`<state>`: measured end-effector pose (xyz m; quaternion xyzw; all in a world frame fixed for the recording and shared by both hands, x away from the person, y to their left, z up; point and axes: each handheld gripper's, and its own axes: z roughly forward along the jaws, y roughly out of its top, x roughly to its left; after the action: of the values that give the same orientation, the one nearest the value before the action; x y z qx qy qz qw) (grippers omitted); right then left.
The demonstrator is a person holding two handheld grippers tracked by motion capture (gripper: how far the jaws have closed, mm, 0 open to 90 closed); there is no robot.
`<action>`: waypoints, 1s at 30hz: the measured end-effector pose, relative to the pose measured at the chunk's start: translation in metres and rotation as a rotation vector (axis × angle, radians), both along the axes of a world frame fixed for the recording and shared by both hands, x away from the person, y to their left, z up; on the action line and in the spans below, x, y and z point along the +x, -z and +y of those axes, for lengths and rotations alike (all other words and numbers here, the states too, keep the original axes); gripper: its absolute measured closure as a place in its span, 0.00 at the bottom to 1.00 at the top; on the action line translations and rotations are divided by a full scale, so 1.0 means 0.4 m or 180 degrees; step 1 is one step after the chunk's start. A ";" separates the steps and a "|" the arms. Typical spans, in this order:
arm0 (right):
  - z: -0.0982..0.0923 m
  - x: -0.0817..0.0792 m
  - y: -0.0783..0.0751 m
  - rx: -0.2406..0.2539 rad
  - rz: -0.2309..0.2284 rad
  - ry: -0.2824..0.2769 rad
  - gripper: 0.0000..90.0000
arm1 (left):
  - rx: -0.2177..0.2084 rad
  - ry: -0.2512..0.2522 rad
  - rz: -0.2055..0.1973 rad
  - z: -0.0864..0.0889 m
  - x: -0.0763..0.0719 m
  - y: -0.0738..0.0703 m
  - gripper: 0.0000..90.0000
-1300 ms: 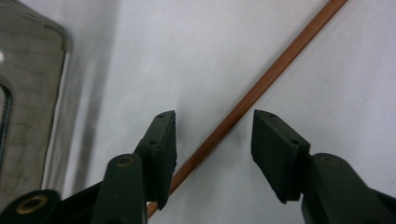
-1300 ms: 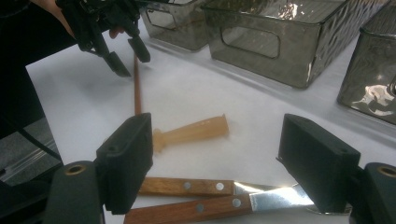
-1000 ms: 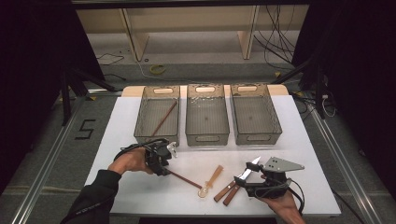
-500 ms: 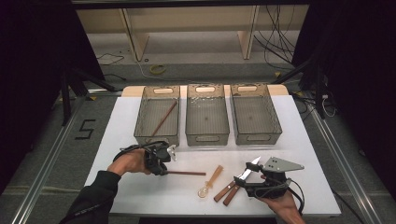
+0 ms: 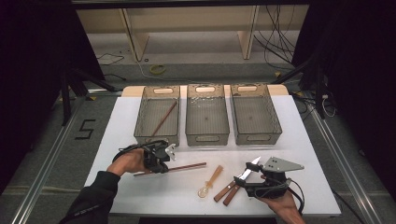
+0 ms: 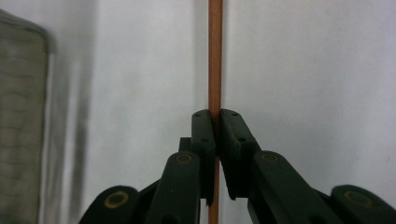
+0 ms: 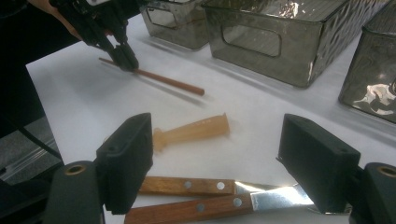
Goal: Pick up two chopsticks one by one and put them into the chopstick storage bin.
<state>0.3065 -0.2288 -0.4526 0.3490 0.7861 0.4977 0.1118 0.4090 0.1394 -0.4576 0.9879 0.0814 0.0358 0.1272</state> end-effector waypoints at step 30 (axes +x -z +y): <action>0.000 0.000 0.001 0.0005 0.0009 0.0005 0.30 | -0.0910 -0.1100 -0.0355 0.053 0.061 -0.169 0.93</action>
<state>0.3066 -0.2289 -0.4530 0.3504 0.7856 0.4978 0.1109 0.4335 0.1607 -0.3900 0.9277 0.2465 0.0997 0.2622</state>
